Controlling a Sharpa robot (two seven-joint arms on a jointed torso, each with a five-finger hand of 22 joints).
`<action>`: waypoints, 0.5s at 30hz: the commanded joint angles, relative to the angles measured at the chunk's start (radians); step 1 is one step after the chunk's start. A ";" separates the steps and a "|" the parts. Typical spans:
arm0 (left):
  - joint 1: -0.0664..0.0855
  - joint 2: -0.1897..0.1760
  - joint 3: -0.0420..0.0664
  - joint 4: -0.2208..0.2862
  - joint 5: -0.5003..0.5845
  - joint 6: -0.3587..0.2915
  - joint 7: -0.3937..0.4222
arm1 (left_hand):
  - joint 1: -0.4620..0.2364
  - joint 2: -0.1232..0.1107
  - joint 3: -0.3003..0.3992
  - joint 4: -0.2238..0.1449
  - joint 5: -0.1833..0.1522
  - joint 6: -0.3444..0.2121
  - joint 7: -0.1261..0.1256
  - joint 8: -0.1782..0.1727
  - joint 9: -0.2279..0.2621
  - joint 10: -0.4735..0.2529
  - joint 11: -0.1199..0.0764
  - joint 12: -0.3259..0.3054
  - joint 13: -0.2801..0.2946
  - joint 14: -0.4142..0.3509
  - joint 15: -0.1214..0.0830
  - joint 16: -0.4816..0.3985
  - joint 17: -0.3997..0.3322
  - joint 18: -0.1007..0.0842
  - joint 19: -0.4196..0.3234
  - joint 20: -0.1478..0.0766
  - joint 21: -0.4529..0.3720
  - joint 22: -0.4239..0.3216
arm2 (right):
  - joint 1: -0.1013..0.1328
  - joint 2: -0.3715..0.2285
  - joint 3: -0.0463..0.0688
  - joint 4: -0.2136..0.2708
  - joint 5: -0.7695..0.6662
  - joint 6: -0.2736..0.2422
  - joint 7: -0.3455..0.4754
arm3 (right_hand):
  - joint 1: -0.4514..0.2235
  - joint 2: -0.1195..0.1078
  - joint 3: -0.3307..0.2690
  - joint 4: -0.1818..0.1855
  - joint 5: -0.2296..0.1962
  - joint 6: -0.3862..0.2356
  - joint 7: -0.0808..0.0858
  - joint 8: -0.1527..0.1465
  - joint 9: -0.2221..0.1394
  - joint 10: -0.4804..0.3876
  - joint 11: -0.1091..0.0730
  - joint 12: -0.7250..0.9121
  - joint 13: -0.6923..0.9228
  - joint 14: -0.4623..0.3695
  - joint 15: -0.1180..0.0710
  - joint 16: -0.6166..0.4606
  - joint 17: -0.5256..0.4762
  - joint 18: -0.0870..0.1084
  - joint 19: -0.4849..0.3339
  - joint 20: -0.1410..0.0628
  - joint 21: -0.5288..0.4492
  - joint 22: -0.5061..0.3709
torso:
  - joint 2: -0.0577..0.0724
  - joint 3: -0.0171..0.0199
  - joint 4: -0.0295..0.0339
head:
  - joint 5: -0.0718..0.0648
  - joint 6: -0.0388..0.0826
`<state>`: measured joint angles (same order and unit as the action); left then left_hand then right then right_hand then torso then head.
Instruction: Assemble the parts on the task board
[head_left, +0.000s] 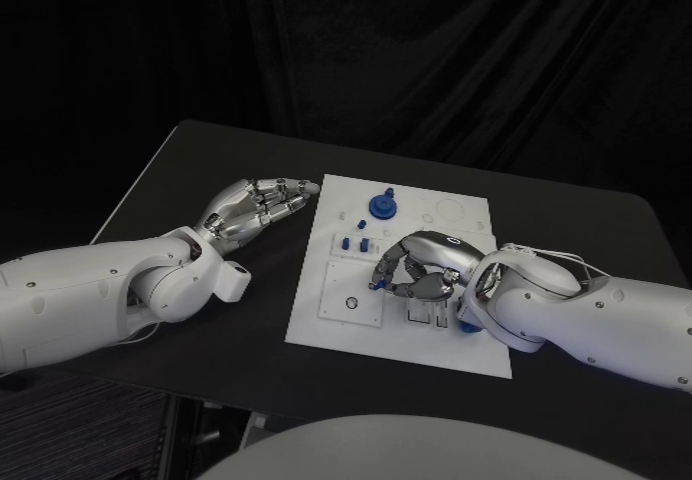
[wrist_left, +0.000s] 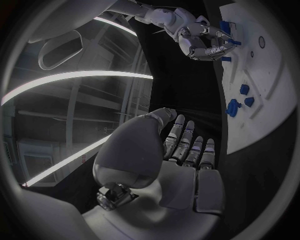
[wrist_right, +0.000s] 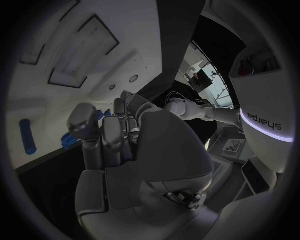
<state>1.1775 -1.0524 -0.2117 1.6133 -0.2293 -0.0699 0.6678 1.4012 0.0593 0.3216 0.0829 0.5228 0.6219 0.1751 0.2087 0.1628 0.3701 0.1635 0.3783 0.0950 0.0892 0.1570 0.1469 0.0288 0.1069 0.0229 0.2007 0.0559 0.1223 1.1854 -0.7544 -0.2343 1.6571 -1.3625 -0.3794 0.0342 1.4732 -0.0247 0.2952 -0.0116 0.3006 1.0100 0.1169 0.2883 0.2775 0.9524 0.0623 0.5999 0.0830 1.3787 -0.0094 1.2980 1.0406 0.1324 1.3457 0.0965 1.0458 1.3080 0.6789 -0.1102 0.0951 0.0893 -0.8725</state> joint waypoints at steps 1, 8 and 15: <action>0.003 0.006 0.001 -0.004 -0.035 0.002 0.181 | 0.013 0.003 -0.007 0.000 -0.002 0.009 0.011 -0.006 -0.003 -0.005 0.005 -0.001 -0.008 -0.003 0.003 -0.005 0.000 0.019 0.005 0.018 -0.004 0.003 | 0.001 0.003 0.000 0.004 -0.146 -0.044 -0.094 | -0.001 -0.010 0.005 -0.003 -0.005 0.018 0.009 -0.005 0.005 0.009 0.002 -0.008 -0.002 0.011 -0.001 0.005 0.003 -0.021 0.011 -0.001 0.009 0.097 | 0.000 0.0001 0.0000 | 0.001 0.000; 0.003 0.021 0.001 -0.010 0.003 0.026 0.150 | 0.026 0.010 -0.009 0.004 -0.007 0.009 0.020 -0.011 -0.007 -0.004 0.017 0.001 -0.022 0.004 0.016 -0.003 0.001 0.031 0.007 0.041 -0.005 0.004 | 0.001 0.012 0.000 0.004 -0.211 -0.065 -0.120 | -0.006 -0.017 0.009 -0.001 -0.007 0.028 0.006 -0.010 0.007 0.020 -0.001 -0.016 -0.004 0.023 -0.003 0.016 0.022 -0.025 0.024 -0.003 0.027 0.103 | 0.001 -0.0003 -0.0005 | 0.004 0.000; 0.002 0.035 0.001 -0.023 0.024 0.049 0.120 | 0.030 0.013 -0.008 0.006 -0.009 0.008 0.025 -0.014 -0.009 -0.005 0.024 0.002 -0.028 0.014 0.024 0.007 0.003 0.035 0.010 0.053 -0.004 0.007 | 0.000 0.026 0.000 0.002 -0.280 -0.077 -0.140 | -0.010 -0.021 0.012 0.000 -0.008 0.035 0.004 -0.014 0.009 0.027 -0.003 -0.022 -0.005 0.030 -0.005 0.023 0.032 -0.027 0.031 -0.005 0.036 0.107 | 0.000 -0.0021 0.0023 | 0.002 0.000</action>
<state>1.1775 -1.0204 -0.2117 1.5907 -0.2257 -0.0509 0.6747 1.4226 0.0731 0.3176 0.0869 0.5190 0.6255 0.1787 0.1982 0.1556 0.3646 0.1791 0.3783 0.0679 0.1011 0.1759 0.1501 0.0312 0.1242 0.0311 0.2458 0.0559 0.1284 1.1854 -0.7289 -0.2343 1.6581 -1.5728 -0.4248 -0.0613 1.4645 -0.0335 0.3013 -0.0111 0.2965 1.0209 0.1062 0.2772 0.2853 0.9710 0.0582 0.5834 0.0793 1.4032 -0.0148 1.3146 1.0713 0.1163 1.3712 0.0921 1.0766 1.3079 0.6794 -0.1120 0.0970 0.0912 -0.8725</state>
